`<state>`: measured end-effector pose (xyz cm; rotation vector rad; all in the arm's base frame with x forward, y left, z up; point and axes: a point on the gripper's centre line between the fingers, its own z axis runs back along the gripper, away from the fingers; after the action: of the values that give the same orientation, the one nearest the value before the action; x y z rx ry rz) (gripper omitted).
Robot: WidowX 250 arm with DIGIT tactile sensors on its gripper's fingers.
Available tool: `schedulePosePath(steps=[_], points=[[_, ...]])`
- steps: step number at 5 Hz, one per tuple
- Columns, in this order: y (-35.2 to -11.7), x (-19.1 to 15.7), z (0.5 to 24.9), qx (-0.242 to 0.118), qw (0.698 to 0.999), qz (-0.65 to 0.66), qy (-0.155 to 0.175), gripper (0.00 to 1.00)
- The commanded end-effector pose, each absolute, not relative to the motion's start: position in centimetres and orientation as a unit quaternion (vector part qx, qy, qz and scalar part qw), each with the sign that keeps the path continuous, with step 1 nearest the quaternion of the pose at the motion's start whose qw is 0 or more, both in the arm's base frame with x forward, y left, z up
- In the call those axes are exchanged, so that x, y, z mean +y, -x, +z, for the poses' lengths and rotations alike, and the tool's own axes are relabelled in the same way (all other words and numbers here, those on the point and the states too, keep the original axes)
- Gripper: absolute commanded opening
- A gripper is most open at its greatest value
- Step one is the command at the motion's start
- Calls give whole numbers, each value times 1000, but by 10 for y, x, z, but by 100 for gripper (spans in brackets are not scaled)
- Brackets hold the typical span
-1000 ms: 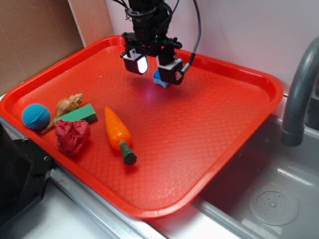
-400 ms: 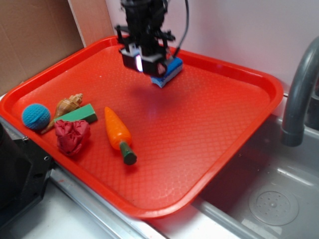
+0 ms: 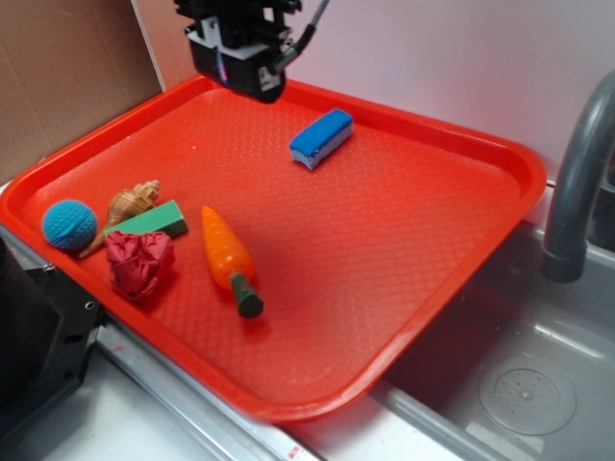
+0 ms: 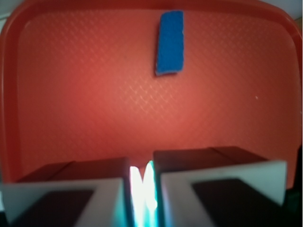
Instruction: Grab the blue sponge.
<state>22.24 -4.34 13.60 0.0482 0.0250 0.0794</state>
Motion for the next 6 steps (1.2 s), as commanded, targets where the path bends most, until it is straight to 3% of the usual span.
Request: schedulePosePath(steps=[1,2,4,5,6], points=[[-207,-40,183,-29,998,57,-19,0],[-207,-40,183,-29,998,57,-19,100],[-207,-40,183,-29,998,57,-19,100],[-241,-27,153,-36,996,69,-42,100],[-272,-12,133,-74,994,70,-36,100]])
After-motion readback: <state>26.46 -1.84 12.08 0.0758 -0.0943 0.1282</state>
